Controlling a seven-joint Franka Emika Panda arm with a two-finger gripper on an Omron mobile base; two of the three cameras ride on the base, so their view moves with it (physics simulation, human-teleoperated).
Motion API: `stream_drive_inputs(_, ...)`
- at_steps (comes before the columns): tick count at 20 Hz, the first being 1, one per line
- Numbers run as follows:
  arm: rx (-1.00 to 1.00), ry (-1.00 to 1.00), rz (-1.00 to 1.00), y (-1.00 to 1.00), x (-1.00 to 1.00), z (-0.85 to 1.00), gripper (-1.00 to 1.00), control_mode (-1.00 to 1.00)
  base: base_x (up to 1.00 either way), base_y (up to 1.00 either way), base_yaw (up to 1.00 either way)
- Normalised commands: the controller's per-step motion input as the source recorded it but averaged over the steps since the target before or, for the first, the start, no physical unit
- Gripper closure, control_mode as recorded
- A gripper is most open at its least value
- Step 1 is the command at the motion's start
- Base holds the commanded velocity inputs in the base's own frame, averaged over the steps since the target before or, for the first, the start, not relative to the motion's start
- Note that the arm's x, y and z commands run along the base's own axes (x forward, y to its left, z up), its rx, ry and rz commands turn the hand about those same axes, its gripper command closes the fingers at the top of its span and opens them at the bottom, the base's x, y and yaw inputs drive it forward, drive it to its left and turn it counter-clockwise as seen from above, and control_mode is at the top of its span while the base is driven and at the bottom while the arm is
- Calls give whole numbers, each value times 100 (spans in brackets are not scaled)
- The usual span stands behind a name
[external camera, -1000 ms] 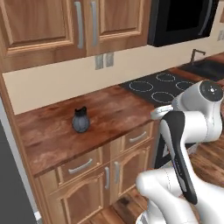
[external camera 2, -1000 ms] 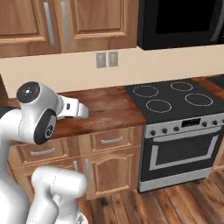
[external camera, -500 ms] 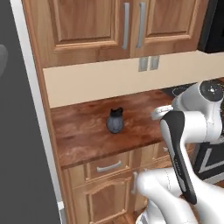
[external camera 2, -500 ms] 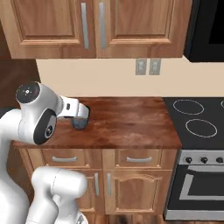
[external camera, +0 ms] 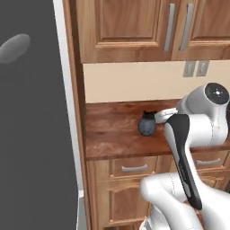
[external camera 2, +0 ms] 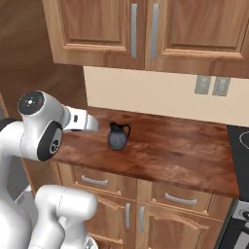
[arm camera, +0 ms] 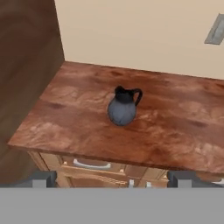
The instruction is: Move the apple and pickle from the top shelf to the second highest shelf to make space. Then, place the pitcher from the counter on the cleared top shelf.
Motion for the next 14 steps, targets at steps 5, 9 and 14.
stream_drive_inputs(5, 0, 0, 0, 0, 0, 0, -100, 100, 0, -62, 28)
stream_drive_inputs(9, 0, 0, 0, 0, 0, 0, -100, 100, 0, -71, 19)
stream_drive_inputs(14, 0, 0, 0, 0, 0, 0, -100, 100, 0, -65, 16)
